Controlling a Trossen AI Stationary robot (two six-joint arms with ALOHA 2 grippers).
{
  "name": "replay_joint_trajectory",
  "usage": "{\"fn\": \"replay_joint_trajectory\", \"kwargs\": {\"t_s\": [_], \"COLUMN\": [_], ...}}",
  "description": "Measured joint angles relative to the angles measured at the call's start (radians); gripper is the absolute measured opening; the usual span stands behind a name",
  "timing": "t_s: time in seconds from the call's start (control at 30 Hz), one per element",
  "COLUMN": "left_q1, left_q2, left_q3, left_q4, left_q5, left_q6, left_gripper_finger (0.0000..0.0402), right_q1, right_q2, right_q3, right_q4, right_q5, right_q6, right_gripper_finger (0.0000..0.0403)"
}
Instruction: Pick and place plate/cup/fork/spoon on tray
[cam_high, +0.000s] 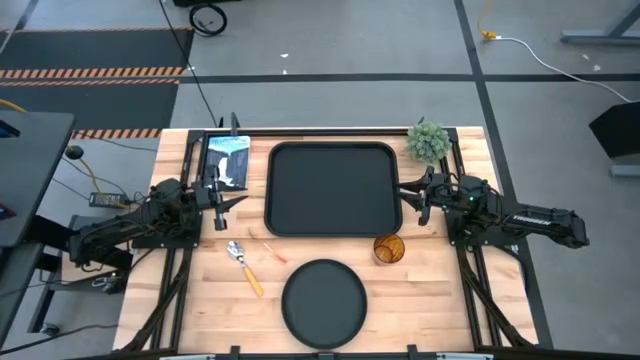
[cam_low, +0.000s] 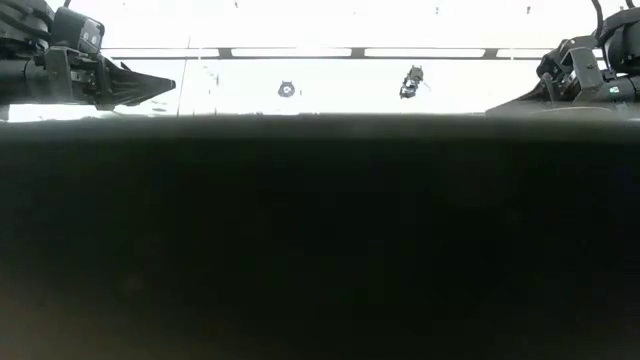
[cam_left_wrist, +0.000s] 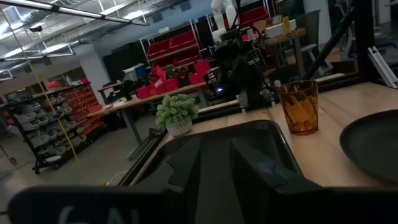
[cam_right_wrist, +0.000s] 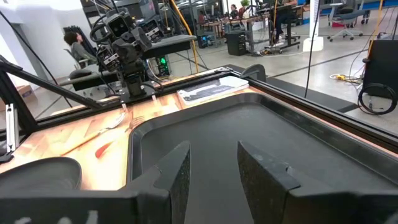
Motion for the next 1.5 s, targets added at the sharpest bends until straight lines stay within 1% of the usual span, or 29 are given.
{"fn": "replay_joint_trajectory", "kwargs": {"t_s": [0.6,0.67,0.77,0.83,0.93,1.0,1.33,1.4,1.5], "left_q1": [0.0,0.0,0.0,0.0,0.0,0.0,0.0,0.0,0.0], "left_q2": [0.0,0.0,0.0,0.0,0.0,0.0,0.0,0.0,0.0], "left_q3": [0.0,0.0,0.0,0.0,0.0,0.0,0.0,0.0,0.0], "left_q4": [0.0,0.0,0.0,0.0,0.0,0.0,0.0,0.0,0.001], "left_q5": [0.0,0.0,0.0,0.0,0.0,0.0,0.0,0.001,0.0], "left_q6": [0.0,0.0,0.0,0.0,0.0,0.0,-0.004,-0.073,-0.293], "left_gripper_finger": [0.0094,0.0094,0.0094,0.0094,0.0094,0.0094,0.0094,0.0094,0.0094], "right_q1": [0.0,0.0,0.0,0.0,0.0,0.0,0.0,0.0,0.0], "right_q2": [0.0,0.0,0.0,0.0,0.0,0.0,0.0,0.0,0.0], "right_q3": [0.0,0.0,0.0,0.0,0.0,0.0,0.0,0.0,0.0], "right_q4": [0.0,0.0,0.007,0.012,0.035,0.055,0.089,0.107,0.149], "right_q5": [0.0,0.001,0.02,0.038,0.111,0.14,0.138,0.138,0.138], "right_q6": [0.0,-0.023,-0.124,-0.158,-0.202,-0.209,-0.205,-0.17,-0.091], "right_gripper_finger": [0.0139,0.0139,0.0139,0.0139,0.0139,0.0139,0.0139,0.0139,0.0139]}}
